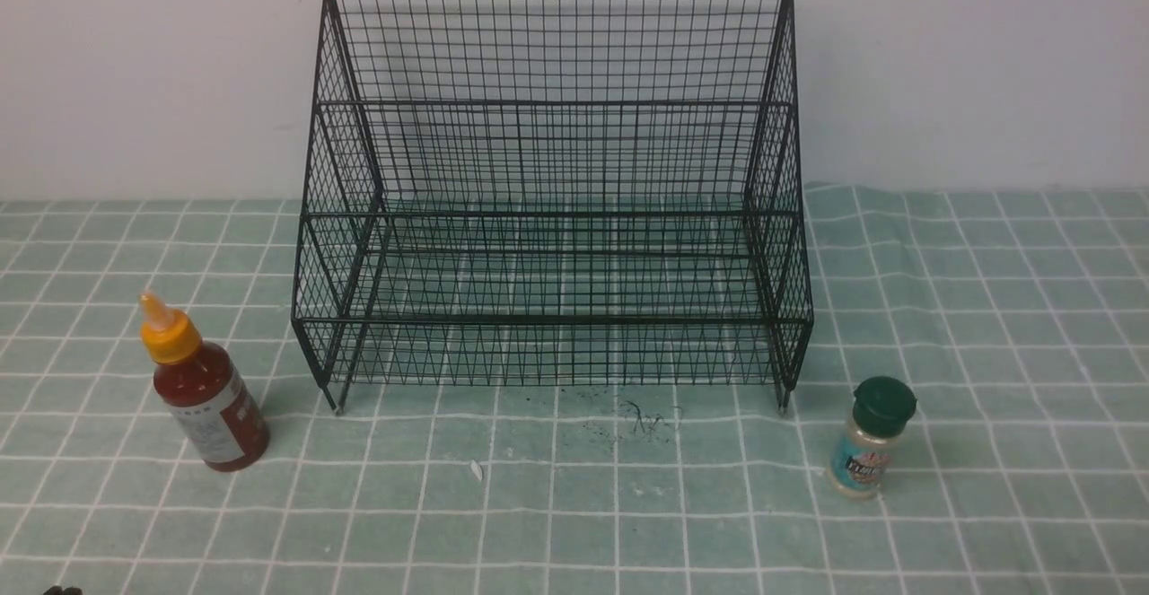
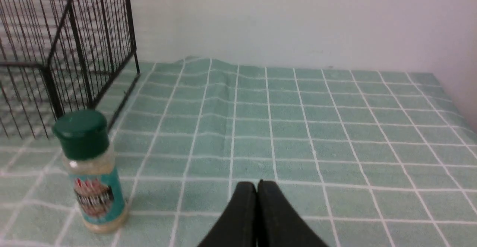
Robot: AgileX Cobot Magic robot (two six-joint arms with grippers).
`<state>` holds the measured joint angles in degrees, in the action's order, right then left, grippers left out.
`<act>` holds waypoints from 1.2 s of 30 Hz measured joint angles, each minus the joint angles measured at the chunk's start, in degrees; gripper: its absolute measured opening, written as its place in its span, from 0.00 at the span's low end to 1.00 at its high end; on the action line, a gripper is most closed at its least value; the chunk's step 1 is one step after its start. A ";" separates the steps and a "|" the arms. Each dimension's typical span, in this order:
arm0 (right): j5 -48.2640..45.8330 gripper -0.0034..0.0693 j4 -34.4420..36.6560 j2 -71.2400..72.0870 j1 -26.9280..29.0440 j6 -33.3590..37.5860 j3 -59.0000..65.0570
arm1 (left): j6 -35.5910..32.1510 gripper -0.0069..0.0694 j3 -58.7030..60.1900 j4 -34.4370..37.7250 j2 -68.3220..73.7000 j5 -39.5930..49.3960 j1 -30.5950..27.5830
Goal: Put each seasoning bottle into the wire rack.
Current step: Use the right arm to grab the condiment bottle closest to it
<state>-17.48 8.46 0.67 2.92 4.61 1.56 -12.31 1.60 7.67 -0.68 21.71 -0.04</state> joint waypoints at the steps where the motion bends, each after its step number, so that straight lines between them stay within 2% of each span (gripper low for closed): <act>1: 2.31 0.03 3.22 0.00 0.00 -1.43 0.02 | 0.00 0.08 0.00 0.00 0.00 0.00 0.00; 2: 5.12 0.03 7.28 0.00 0.00 -3.38 0.02 | 0.00 0.08 0.00 0.00 0.00 0.00 0.00; 3: 5.73 0.03 7.28 0.00 0.00 -3.38 0.02 | 0.00 0.08 0.00 0.00 0.00 0.00 0.00; 4: 9.95 0.03 14.91 0.00 0.00 -7.16 0.02 | 0.00 0.08 0.00 0.00 0.00 0.00 0.00; 6: 15.81 0.03 24.78 0.00 0.00 -11.29 0.02 | 0.00 0.08 0.00 0.00 0.00 0.00 0.00; 7: 16.92 0.03 26.68 0.00 0.00 -11.88 0.02 | 0.00 0.08 0.00 0.00 0.00 0.00 0.00; 8: 20.10 0.03 32.75 0.00 0.00 -12.96 0.02 | 0.00 0.08 0.00 0.00 0.00 0.00 0.00; 10: 24.95 0.03 39.91 0.00 0.00 -12.41 0.02 | 0.00 0.08 0.00 0.00 0.00 0.00 0.00; 13: 29.15 0.03 45.45 0.00 0.00 -9.25 0.02 | 0.00 0.08 0.00 0.00 0.00 0.00 0.00; 18: 32.99 0.03 50.62 0.00 0.00 -5.97 0.02 | 0.00 0.08 0.00 0.00 0.00 0.00 0.77; 26: 34.39 0.03 51.05 0.00 0.00 -5.44 0.02 | 0.00 0.08 0.00 0.00 0.00 0.00 0.77; 29: 30.88 0.03 44.52 0.00 -0.01 -4.15 -0.75 | 0.00 0.08 0.00 0.00 0.00 0.00 0.77; 33: 17.48 0.03 29.70 -0.97 -0.07 -1.91 -10.60 | 0.00 0.08 0.00 0.00 0.00 0.00 0.77; 36: 6.53 0.03 20.00 -8.07 -0.07 -1.33 -21.60 | 0.00 0.08 0.00 0.00 0.00 0.00 0.77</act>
<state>-10.95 28.46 -7.41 2.85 3.27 -20.04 -12.31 1.60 7.67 -0.68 21.71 0.73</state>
